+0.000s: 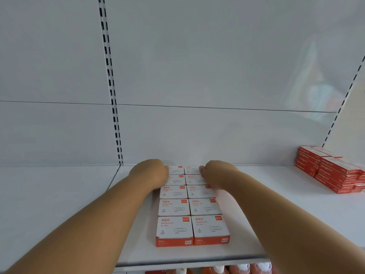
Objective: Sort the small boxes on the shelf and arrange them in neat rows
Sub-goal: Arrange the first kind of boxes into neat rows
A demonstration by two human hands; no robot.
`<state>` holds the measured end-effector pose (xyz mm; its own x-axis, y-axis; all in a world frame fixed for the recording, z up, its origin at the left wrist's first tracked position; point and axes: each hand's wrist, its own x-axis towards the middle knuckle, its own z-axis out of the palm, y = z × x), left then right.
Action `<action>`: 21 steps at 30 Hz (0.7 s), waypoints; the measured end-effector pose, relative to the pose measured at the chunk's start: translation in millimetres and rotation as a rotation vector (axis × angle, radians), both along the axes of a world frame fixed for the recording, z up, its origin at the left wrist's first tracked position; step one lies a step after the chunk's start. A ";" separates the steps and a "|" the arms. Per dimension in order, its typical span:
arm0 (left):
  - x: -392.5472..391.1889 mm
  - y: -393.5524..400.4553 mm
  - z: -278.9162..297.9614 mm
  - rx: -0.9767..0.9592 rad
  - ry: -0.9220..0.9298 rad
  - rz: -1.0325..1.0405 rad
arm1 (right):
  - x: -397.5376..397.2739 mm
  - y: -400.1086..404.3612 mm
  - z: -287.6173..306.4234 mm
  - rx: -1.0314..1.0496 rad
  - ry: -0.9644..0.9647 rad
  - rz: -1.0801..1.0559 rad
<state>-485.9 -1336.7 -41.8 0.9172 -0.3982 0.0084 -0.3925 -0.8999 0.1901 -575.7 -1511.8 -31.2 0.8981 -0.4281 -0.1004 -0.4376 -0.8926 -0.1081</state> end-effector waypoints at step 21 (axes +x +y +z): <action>-88.8 -46.2 63.5 0.020 -0.357 -0.366 | -88.2 -31.9 57.4 -0.203 -0.428 -0.101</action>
<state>-574.7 -1382.8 21.7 0.6585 -0.6964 0.2853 -0.7203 -0.6930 -0.0292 -663.9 -1543.6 26.1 0.7936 -0.4880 0.3635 -0.4775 -0.8697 -0.1253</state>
